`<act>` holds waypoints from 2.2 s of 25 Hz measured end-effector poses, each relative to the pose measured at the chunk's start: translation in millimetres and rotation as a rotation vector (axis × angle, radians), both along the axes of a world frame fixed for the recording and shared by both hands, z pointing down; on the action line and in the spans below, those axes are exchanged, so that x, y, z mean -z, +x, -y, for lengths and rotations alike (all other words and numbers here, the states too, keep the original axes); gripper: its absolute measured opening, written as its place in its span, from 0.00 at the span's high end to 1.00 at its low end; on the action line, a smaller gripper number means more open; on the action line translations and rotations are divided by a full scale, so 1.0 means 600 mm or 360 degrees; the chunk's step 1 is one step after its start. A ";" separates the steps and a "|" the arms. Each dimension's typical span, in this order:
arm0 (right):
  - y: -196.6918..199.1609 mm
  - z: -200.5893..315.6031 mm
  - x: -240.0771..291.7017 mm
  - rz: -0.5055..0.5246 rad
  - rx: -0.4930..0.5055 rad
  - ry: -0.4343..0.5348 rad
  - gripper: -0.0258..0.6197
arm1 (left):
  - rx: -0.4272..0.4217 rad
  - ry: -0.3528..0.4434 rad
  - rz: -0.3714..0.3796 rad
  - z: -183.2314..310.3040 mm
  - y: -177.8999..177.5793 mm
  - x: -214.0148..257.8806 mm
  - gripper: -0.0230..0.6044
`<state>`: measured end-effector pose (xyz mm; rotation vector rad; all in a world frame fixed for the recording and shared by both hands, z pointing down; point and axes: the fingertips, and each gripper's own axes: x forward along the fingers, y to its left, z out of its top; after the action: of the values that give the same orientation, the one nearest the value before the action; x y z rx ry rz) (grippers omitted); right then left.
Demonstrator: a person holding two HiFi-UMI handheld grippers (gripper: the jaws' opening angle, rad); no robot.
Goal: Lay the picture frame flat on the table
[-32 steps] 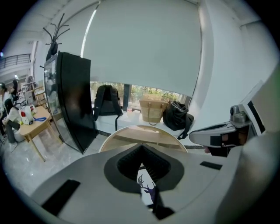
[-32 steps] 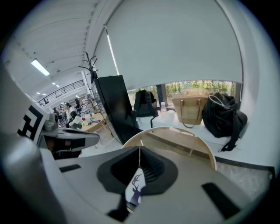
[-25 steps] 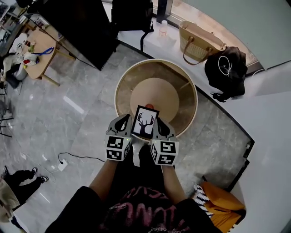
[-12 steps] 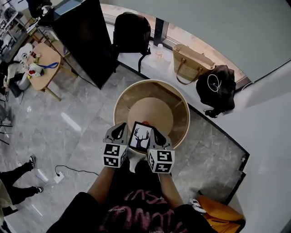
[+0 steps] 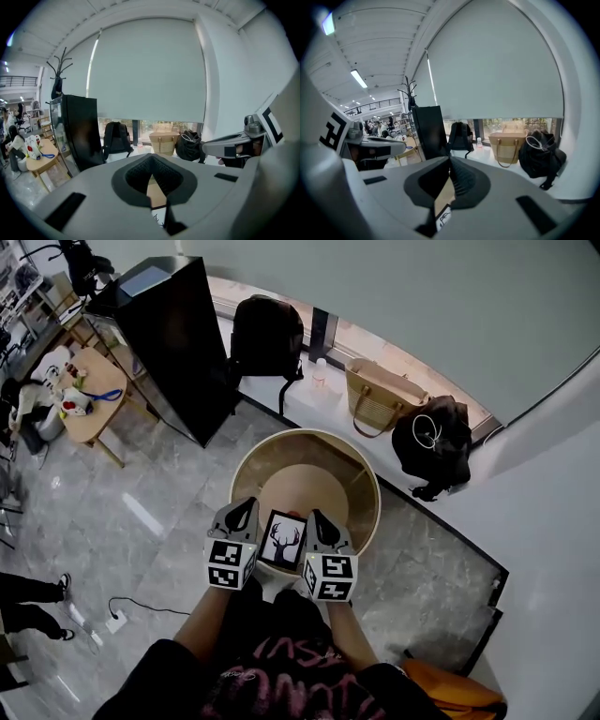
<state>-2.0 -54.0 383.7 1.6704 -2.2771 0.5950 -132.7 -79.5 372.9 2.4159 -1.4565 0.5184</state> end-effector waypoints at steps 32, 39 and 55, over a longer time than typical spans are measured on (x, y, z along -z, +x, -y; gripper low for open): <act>0.045 -0.020 0.143 -0.0112 -0.0015 0.0304 0.92 | 0.0001 0.0312 -0.0088 -0.011 0.012 0.157 0.95; 0.055 -0.021 0.167 -0.0148 -0.0034 0.0360 0.93 | -0.0041 0.0386 -0.0090 -0.011 0.022 0.189 0.95; 0.075 -0.020 0.175 -0.0183 -0.0065 0.0439 0.93 | -0.0063 0.0397 -0.0059 -0.007 0.040 0.187 0.95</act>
<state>42.9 -42.0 278.6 1.8242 -2.3309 0.1917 -108.7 -75.5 260.5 2.6331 -1.5412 0.3140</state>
